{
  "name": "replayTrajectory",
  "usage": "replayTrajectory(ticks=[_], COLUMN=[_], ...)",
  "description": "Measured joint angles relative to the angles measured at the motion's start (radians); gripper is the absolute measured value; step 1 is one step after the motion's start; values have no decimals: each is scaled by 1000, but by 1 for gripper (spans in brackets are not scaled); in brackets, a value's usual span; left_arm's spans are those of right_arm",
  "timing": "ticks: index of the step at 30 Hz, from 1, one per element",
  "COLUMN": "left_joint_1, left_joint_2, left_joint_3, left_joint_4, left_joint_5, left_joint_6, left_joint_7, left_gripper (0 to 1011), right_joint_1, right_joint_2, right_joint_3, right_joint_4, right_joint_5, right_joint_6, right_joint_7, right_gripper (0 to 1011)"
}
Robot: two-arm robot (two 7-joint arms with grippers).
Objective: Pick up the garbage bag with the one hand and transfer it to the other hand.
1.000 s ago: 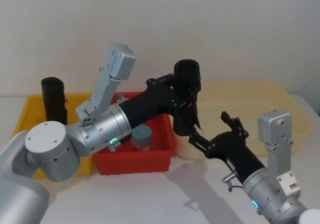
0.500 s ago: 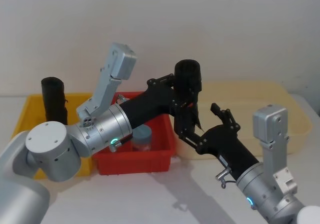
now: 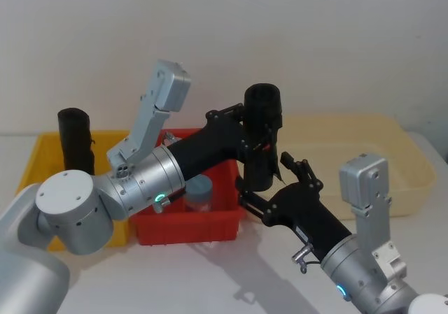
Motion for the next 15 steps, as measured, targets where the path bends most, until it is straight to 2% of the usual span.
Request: replayTrajectory(ticks=[15], left_joint_1=[0], left_joint_2=[0], left_joint_3=[0], left_joint_4=[0], left_joint_5=[0], left_joint_6=[0], left_joint_7=[0], left_gripper=[407], right_joint_1=[24], right_joint_2=[-23], right_joint_3=[-5], right_joint_4=[20], right_joint_5=[-18], right_joint_6=[0], right_joint_7=[7], right_gripper=[1001])
